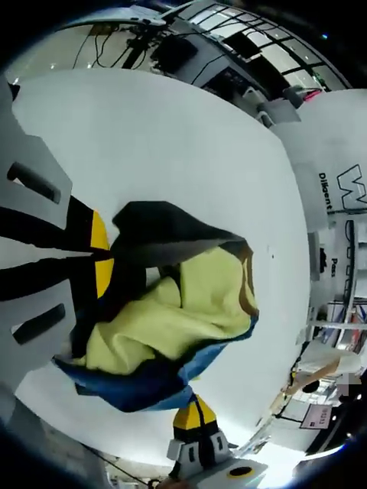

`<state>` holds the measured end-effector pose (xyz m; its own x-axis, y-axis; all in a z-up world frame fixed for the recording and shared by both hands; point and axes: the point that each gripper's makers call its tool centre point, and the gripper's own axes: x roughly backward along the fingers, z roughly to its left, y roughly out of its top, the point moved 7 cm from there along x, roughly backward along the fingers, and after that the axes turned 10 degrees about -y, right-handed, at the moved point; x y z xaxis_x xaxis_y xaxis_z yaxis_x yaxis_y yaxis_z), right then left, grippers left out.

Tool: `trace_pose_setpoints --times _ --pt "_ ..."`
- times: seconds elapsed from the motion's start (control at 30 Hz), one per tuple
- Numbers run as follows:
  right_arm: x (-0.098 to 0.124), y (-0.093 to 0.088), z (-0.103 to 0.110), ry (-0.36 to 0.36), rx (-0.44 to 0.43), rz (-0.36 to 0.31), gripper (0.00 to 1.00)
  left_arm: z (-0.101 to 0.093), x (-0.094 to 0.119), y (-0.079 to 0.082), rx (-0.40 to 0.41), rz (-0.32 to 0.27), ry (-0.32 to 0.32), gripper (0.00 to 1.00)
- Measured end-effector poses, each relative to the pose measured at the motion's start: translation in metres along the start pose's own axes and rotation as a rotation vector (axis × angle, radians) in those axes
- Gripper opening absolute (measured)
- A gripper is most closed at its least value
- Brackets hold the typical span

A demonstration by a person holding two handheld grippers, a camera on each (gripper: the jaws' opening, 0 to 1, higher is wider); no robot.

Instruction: Fold the garment on the visible template until the final outline fits inside the template.

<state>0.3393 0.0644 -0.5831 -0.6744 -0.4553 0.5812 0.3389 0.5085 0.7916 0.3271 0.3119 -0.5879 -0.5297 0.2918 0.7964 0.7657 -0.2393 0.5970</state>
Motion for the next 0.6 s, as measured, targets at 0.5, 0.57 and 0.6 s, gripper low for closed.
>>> trace_pose_setpoints --times 0.5,0.57,0.6 --pt "0.026 -0.037 -0.073 -0.227 0.025 0.152 0.0 0.026 0.009 0.001 -0.081 0.044 0.101 0.02" --pt "0.028 -0.039 -0.079 -0.246 0.033 0.165 0.0 0.028 0.01 0.001 -0.085 0.051 0.108 0.02" --pt "0.03 -0.042 -0.086 -0.273 0.047 0.184 0.0 0.03 0.011 0.001 -0.089 0.052 0.114 0.02"
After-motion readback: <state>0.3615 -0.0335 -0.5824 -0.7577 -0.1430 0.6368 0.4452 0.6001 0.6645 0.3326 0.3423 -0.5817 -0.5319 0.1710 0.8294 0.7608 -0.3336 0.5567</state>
